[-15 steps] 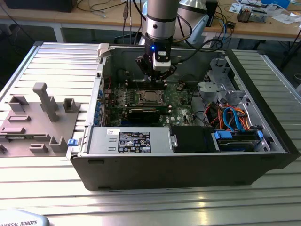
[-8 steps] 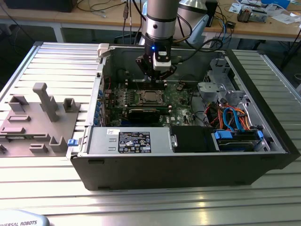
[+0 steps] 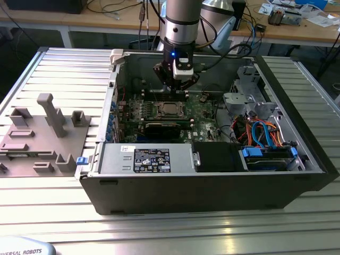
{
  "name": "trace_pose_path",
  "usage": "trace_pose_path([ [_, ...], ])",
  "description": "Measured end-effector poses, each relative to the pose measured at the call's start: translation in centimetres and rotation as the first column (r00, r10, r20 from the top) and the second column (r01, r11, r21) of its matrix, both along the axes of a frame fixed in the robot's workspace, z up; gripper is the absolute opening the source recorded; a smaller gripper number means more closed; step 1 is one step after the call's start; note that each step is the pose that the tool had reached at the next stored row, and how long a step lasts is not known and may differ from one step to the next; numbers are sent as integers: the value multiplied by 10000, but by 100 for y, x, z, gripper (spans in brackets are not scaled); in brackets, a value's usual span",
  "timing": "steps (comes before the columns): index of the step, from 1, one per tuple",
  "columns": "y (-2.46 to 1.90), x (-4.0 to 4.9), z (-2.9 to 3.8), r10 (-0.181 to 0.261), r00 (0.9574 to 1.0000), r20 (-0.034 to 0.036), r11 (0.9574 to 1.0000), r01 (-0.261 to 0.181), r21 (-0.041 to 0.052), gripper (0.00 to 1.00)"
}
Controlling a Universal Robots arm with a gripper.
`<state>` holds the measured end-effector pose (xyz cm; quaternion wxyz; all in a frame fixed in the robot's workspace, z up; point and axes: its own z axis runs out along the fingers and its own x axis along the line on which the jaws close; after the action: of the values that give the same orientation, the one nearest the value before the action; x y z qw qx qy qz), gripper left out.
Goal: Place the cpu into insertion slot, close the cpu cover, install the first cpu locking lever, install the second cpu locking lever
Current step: 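Install the first cpu locking lever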
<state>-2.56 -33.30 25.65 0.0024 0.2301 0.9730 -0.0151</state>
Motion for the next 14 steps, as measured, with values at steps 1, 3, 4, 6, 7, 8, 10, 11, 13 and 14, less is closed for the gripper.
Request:
trace_pose_path([
  [1,0,0,0,9,10000,0,10000,-9,0,11],
  [3,0,0,0,27,10000,0,10000,-27,-1,11],
  [4,0,0,0,36,10000,0,10000,-36,0,11],
  [6,0,0,-1,59,10000,0,10000,-59,-2,11],
  [7,0,0,-1,72,10000,0,10000,-72,-2,11],
  [8,0,0,-1,80,10000,0,10000,-80,-3,11],
  [10,0,0,-1,102,9999,0,9999,-102,-3,11],
  [11,0,0,-1,116,9999,0,9999,-116,-3,11],
  [13,0,0,-1,142,9999,0,9999,-142,-4,11],
  [14,0,0,-1,151,9999,1,9999,-151,-4,11],
])
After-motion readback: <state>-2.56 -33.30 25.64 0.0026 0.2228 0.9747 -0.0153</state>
